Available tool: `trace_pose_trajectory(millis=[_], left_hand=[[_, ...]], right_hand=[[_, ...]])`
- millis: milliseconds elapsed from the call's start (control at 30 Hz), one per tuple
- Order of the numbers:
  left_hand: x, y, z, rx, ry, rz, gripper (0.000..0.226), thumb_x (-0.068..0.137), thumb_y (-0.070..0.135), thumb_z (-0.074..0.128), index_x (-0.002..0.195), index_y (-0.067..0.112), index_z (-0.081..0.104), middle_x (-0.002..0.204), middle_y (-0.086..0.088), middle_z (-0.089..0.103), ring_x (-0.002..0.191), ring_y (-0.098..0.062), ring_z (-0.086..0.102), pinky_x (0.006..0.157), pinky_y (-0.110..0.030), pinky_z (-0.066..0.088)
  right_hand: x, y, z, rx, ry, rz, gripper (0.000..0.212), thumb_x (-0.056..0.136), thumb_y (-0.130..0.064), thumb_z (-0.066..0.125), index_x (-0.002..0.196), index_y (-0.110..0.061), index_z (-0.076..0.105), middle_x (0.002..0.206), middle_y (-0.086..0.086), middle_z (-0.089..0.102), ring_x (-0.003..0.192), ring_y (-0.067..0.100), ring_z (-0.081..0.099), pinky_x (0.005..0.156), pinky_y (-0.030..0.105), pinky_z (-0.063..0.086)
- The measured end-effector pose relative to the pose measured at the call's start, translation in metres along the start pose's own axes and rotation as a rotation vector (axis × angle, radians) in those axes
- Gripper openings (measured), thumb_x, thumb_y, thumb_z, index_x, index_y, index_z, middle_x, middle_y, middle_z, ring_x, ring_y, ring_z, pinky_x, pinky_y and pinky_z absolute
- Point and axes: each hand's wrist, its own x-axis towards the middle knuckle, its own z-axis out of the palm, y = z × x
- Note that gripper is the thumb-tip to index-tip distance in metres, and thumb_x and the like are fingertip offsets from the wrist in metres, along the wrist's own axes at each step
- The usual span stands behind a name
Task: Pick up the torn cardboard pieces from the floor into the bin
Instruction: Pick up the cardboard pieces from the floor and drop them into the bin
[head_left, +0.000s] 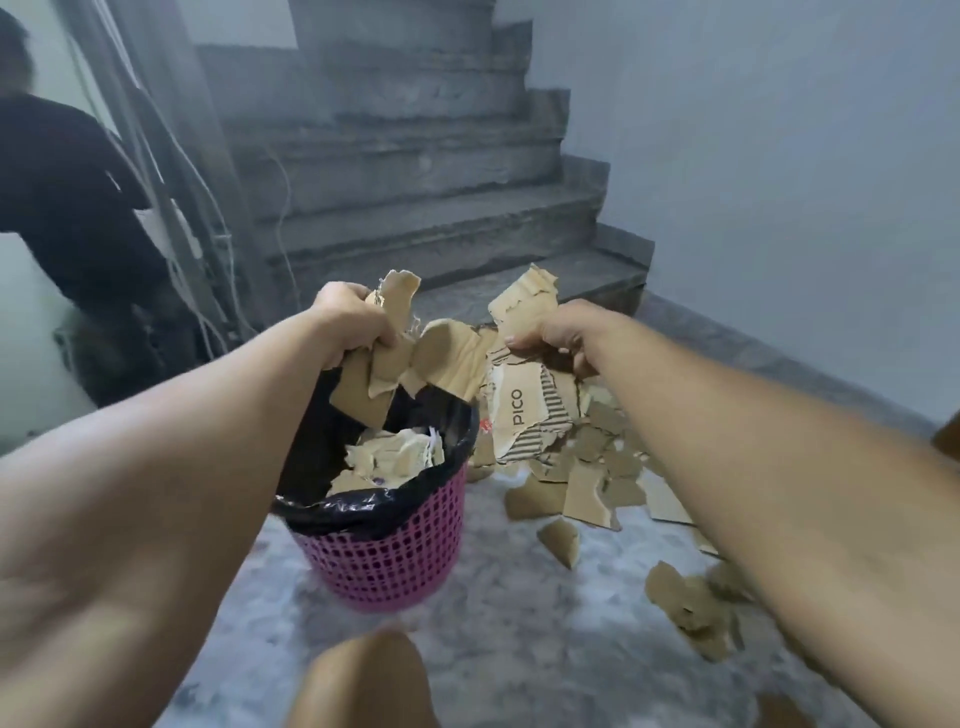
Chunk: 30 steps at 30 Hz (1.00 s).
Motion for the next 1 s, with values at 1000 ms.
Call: trace_pose_trajectory(millis=[1000], left_hand=[[0.032,-0.071,0.029,-0.015,-0.145,-0.151,0.066,0.074,0.052,0.076,0.121,0.008,0.061,0.107,-0.010,0.067,0.094,-0.025,0.067,0.082,-0.043,0.058]], right_hand=[[0.082,0.038,0.047,-0.062,-0.082,0.019,0.009,0.094,-0.007,0.061,0.085,-0.008,0.064,0.076,0.009,0.061,0.073,0.022,0.062,0.075,0.041,0.062]])
